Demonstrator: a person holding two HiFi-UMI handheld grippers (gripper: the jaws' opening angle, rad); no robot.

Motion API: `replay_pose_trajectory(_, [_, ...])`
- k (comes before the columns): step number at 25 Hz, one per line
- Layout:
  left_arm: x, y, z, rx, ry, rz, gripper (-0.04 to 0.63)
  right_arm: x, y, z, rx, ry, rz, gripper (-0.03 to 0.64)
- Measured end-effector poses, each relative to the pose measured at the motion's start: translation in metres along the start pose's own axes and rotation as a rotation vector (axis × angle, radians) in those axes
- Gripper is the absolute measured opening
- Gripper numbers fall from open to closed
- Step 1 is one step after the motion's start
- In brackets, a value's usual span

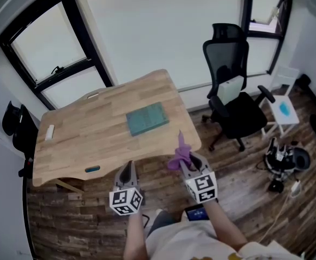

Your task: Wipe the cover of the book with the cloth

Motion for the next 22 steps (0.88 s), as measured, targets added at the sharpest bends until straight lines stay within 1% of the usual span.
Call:
replay_pose_trajectory(3, [0.002, 0.003, -0.004, -0.013, -0.003, -0.009, 0.0, 0.005, 0.002, -0.002, 0.01, 0.006, -0.001, 0.075])
replay_pose_trajectory(7, [0.0, 0.014, -0.008, -0.023, -0.006, -0.019, 0.0, 0.01, 0.01, -0.008, -0.029, 0.011, -0.002, 0.075])
replay_pose_trajectory(11, [-0.005, 0.034, -0.01, -0.027, -0.017, -0.021, 0.0, 0.019, 0.029, -0.008, -0.018, 0.004, -0.01, 0.075])
replay_pose_trajectory(13, [-0.009, 0.05, -0.011, -0.027, -0.025, -0.024, 0.0, 0.026, 0.042, -0.006, -0.02, -0.003, -0.012, 0.075])
replay_pose_trajectory(15, [-0.015, 0.07, -0.011, -0.028, -0.032, -0.026, 0.0, 0.035, 0.059, -0.004, -0.046, -0.007, -0.01, 0.075])
replay_pose_trajectory(22, [-0.043, 0.153, -0.004, -0.048, -0.025, -0.035, 0.0, 0.07, 0.141, 0.012, -0.091, -0.018, -0.002, 0.075])
Point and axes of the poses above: the fingertips, and each gripper's own axes: y forward along the fingers, x to its right, z out of its top, the point moved 4 cm from there along -y, backward along the fingers, and after that the axes turned 11 degrees about z, right-handed, at the moved point
